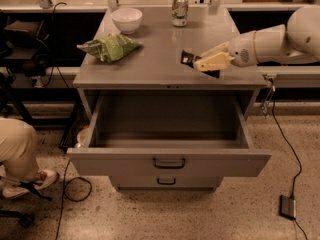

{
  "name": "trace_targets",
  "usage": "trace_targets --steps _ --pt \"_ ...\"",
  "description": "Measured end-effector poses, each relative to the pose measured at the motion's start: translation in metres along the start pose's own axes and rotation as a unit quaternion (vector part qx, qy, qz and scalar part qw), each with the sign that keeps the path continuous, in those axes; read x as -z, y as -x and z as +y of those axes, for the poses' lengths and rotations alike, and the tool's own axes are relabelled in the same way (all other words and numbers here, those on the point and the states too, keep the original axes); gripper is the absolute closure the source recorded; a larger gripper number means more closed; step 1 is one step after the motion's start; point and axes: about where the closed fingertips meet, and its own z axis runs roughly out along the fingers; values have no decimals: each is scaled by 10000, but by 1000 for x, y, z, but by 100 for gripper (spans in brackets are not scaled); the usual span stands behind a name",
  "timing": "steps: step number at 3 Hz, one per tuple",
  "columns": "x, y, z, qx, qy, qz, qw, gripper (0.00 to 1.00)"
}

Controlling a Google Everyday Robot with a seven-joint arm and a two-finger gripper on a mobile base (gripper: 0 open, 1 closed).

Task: Place rxbar chocolate into top drawer

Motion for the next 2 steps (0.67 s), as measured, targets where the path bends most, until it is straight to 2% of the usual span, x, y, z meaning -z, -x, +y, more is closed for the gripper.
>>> trace_targets --steps 1,2 --pt "32 -5 23 41 -96 486 9988 100" --pt "55 -12 49 111 -39 1006 9949 100"
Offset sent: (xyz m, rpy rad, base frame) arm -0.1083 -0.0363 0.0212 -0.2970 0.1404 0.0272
